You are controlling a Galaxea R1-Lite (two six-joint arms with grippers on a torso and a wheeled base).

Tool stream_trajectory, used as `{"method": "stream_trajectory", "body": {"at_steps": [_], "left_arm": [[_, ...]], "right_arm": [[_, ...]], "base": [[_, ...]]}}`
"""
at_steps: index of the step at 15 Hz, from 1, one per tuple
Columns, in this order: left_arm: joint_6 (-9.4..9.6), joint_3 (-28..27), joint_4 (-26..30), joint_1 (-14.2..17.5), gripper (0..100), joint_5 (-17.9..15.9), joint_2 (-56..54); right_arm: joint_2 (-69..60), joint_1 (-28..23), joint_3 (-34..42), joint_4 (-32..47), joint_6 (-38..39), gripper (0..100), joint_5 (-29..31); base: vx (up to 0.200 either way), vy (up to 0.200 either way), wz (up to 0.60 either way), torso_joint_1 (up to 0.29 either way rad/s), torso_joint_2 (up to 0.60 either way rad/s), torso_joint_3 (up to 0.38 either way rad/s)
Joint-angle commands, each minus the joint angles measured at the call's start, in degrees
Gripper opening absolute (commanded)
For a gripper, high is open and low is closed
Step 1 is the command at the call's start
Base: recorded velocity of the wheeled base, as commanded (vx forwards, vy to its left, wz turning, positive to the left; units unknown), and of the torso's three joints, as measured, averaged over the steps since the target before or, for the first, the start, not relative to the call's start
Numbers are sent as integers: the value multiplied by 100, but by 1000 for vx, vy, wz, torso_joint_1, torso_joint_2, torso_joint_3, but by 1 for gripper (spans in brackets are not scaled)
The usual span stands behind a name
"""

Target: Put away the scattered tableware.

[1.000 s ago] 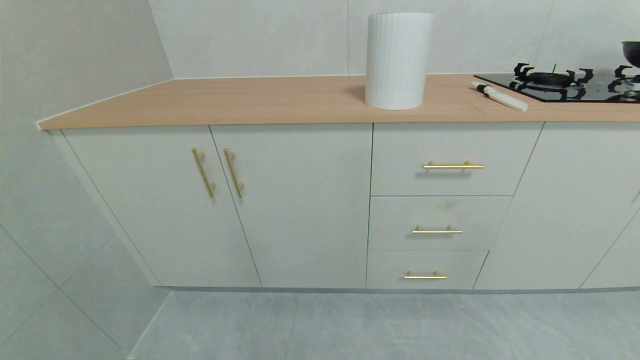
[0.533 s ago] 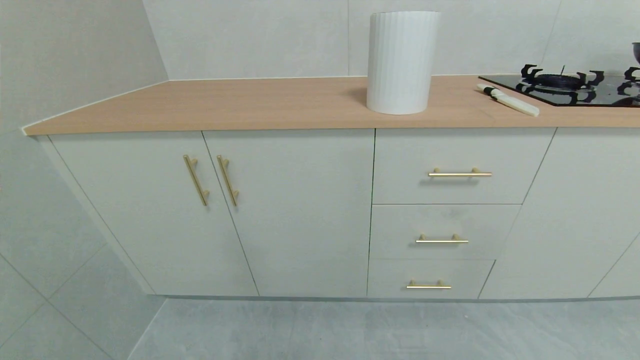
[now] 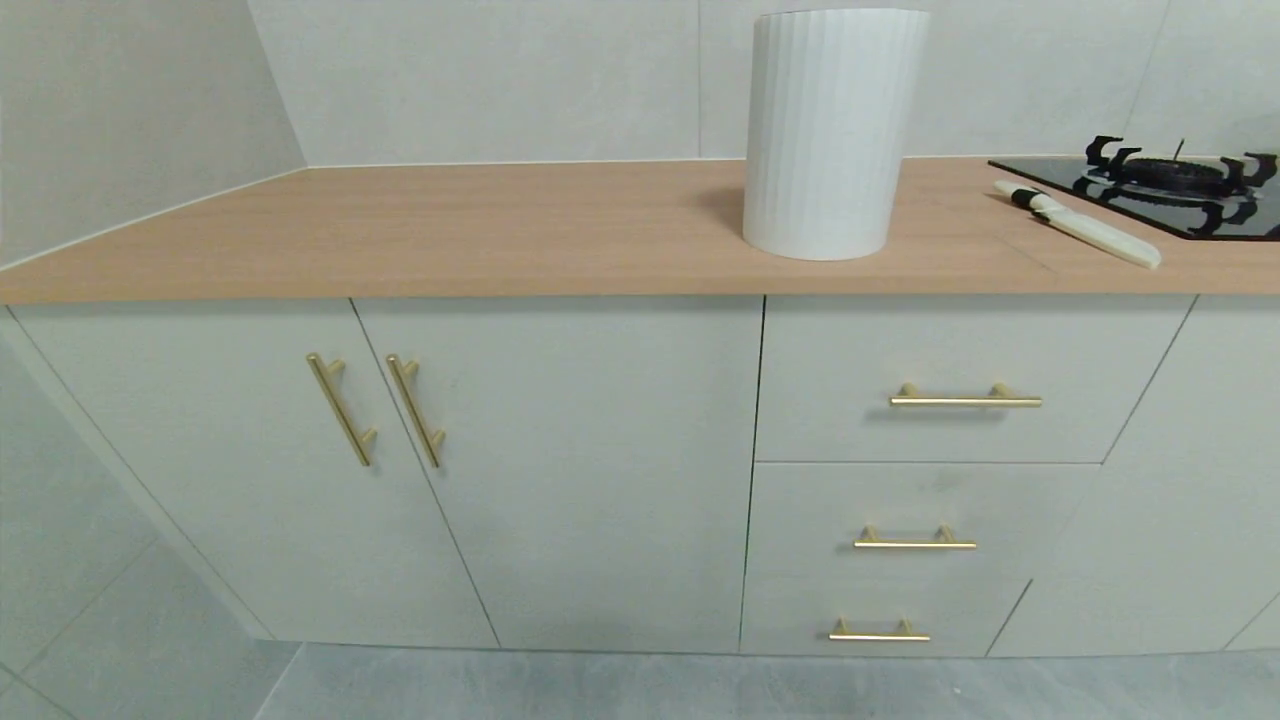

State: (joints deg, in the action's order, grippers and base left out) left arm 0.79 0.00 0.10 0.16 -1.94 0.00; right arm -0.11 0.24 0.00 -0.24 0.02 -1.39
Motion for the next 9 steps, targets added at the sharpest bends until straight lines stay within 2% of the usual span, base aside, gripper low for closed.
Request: {"method": "stream_trajectory", "body": {"at_steps": [1,6,9], "left_arm": [[0,0,-1,2,100,0,9],[0,0,-1,2,100,0,9],[-9,0,8,2,100,0,9]], "right_arm": [[11,2,0,-2,-2,100,-2],[11,2,0,-2,-2,100,-2],[11,2,0,-2,-11,100,-2]], "base": [[200,0,0,2,7,7],[200,0,0,3,1,-1],[0,0,0,0,0,0]]}}
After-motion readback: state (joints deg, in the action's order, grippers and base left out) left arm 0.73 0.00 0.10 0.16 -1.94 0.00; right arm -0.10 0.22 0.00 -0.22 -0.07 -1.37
